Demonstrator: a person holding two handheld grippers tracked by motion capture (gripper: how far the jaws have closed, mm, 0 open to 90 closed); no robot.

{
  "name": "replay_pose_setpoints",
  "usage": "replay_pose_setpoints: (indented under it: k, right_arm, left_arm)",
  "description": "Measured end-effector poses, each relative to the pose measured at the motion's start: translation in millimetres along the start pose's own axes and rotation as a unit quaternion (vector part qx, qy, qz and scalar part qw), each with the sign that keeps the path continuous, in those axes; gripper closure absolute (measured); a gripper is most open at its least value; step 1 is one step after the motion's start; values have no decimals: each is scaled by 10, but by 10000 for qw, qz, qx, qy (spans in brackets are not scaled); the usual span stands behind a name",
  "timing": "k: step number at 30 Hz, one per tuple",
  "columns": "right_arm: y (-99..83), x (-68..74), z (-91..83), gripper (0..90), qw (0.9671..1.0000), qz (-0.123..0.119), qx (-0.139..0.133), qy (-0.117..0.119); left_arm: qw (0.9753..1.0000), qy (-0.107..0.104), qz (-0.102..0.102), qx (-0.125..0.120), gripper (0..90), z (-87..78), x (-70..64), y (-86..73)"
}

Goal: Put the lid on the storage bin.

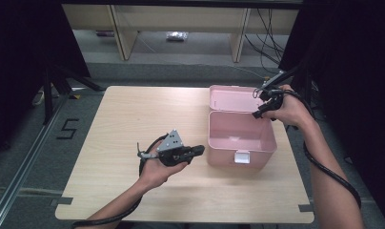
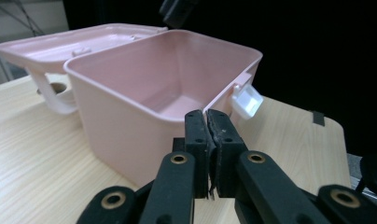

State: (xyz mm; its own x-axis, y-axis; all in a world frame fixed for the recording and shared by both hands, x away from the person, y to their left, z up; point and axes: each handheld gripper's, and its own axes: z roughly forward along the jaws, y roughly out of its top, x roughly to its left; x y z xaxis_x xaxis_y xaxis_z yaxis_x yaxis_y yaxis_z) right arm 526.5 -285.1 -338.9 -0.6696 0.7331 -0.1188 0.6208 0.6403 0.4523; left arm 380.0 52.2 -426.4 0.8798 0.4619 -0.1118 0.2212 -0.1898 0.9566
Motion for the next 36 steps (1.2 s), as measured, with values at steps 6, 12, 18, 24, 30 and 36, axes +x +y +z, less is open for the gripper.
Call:
replay_pose_setpoints:
  k: [6, 12, 18, 24, 30, 36]
  right_arm:
    - [-5, -68, -8, 610, 9990, 354, -162, -205]
    - [-22, -130, -2, 657, 9954, 772, -317, -467]
    - [0, -266, -13, 766, 9875, 1331, -405, -746]
    - [32, -428, 64, 782, 9797, 1712, -443, -944]
    - [46, -517, 201, 790, 9752, 1959, -410, -949]
    - [74, -548, 270, 788, 9725, 2082, -336, -994]
  left_arm:
    - [9994, -115, 277, -167, 876, 70, -119, 19]
    - [9987, -288, 394, -144, 878, 154, -247, 11]
    - [9983, -368, 440, -114, 882, 293, -280, 55]
    - [9980, -400, 482, -92, 891, 429, -278, 66]
    - [9974, -515, 503, -42, 895, 550, -320, 39]
    - [9967, -553, 593, -25, 895, 701, -352, 4]
